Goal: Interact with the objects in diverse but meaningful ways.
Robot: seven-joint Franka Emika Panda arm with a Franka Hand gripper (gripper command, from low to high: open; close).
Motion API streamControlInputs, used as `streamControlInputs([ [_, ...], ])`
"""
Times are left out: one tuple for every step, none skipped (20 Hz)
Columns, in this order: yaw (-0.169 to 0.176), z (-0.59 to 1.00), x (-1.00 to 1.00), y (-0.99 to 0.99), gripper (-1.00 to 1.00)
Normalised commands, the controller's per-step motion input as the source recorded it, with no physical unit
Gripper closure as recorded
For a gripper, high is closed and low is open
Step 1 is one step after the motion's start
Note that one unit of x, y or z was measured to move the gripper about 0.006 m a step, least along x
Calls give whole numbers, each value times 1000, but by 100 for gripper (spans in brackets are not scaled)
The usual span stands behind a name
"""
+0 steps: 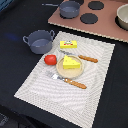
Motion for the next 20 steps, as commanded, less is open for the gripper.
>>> streamControlInputs([
  [-16, -331, 66, 269, 100],
  [-6, -337, 57, 329, 100],
  [-4, -340, 37, 331, 100],
  [-3, -374, 11, 320, 100],
  [-3, -386, 11, 346, 100],
  [-3, -403, 0, 314, 100],
  [-1, -397, 0, 349, 100],
  [0, -400, 0, 329, 100],
  [0, -403, -26, 391, 100],
  [0, -377, -17, 449, 100],
  [0, -374, -49, 406, 100],
  [0, -357, -20, 394, 100],
  [0, -357, -9, 363, 100],
  [0, -354, 0, 349, 100],
  [0, -369, 0, 317, 100],
  [0, -374, 0, 300, 100],
  [0, -389, 0, 251, 100],
  [0, -400, 0, 234, 100],
  [0, -409, 0, 243, 100],
  [0, -417, 0, 246, 100],
])
